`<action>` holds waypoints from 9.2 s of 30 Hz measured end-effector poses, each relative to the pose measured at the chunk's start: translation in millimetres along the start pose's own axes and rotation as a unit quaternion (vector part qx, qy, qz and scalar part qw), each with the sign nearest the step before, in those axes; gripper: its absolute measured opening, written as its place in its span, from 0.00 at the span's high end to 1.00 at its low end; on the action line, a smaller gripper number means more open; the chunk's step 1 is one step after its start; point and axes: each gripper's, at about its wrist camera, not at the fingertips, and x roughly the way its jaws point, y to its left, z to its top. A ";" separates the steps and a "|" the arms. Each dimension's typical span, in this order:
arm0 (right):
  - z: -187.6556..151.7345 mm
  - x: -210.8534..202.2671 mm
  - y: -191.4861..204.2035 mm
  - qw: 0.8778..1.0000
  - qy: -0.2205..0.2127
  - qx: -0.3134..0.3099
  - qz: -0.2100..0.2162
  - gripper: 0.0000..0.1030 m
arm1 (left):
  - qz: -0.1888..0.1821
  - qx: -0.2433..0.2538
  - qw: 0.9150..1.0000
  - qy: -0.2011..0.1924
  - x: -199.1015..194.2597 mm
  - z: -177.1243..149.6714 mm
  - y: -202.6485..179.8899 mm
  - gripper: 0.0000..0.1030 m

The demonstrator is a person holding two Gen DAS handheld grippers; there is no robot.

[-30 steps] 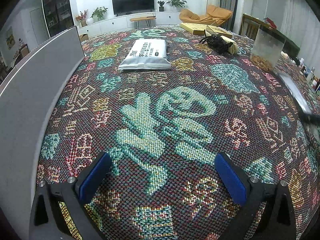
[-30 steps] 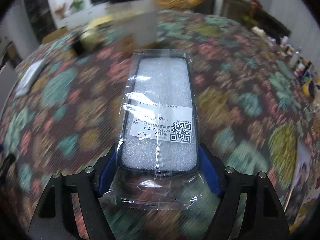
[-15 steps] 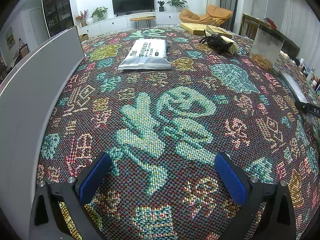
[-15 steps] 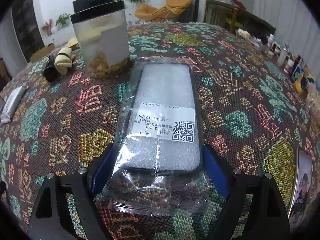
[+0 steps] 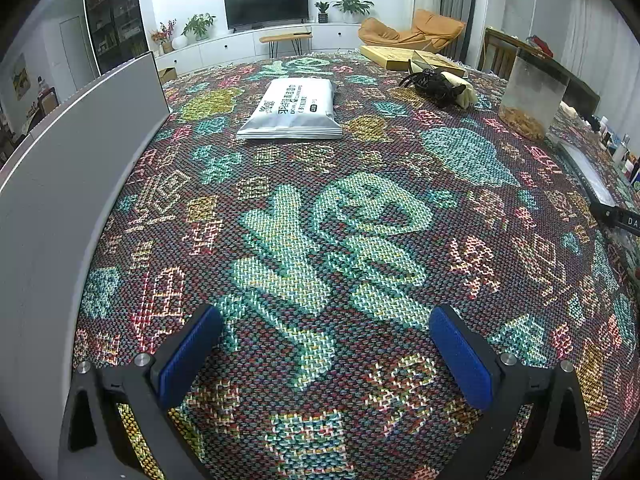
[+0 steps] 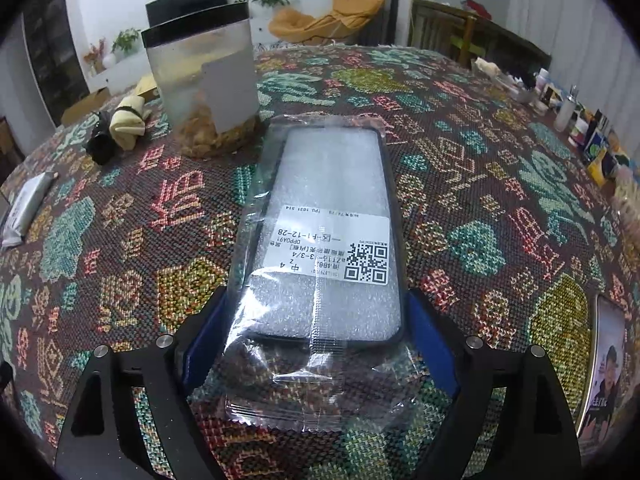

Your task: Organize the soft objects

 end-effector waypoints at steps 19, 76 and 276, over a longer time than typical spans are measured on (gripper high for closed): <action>0.1 0.0 0.2 1.000 0.000 0.000 0.000 0.15 | 0.000 0.000 1.000 0.000 0.1 0.2 -0.4 0.00; -0.6 0.2 0.5 1.000 0.000 0.000 0.000 0.14 | 0.000 -0.010 0.997 0.077 125.9 173.0 34.7 0.00; -76.1 -56.3 95.3 0.998 -0.021 -0.021 0.056 0.11 | -0.141 -0.051 0.989 -0.020 59.7 197.6 -67.4 0.02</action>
